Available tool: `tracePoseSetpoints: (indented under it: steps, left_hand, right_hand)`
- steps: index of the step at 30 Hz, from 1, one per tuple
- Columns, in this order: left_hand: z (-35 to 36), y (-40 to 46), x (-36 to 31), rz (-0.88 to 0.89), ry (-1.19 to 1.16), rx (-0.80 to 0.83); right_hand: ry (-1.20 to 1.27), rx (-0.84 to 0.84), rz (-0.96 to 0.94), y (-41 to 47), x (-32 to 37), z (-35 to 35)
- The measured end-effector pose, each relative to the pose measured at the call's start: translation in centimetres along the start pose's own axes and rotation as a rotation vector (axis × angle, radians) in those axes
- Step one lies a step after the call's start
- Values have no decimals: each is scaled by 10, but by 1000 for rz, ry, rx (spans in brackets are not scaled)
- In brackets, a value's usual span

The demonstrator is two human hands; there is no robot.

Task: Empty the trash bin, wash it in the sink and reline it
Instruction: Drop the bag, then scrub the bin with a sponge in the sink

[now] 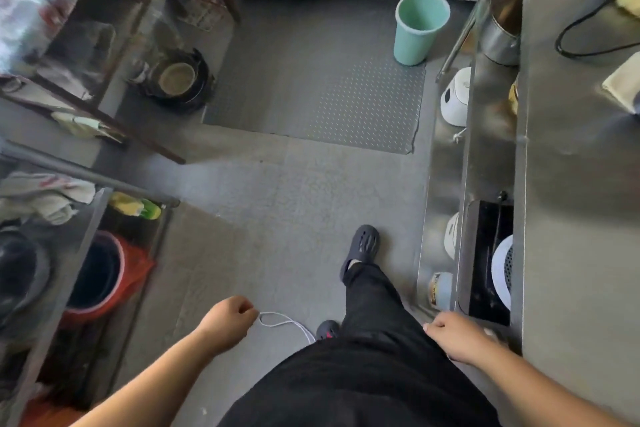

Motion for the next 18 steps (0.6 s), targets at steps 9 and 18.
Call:
tracePoseSetpoints:
  steps: [9,18]
  left_hand:
    - [-97,59,-160,72,68,18]
    - [-183,124,-265,83,-51,-15]
  right_hand:
    - [-3,-45,-53,68,104,-182]
    - [229,-229,-103,121,181,-349]
Point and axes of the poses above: each hand's wrist, its own y-axis towards the middle knuckle, its own z-axis out of the palm, x = y × z, the point moved 5 cm from there along y, towards the middle knuckle, and after that the axes turned 2 degrees about y, right-handed, at the moved point
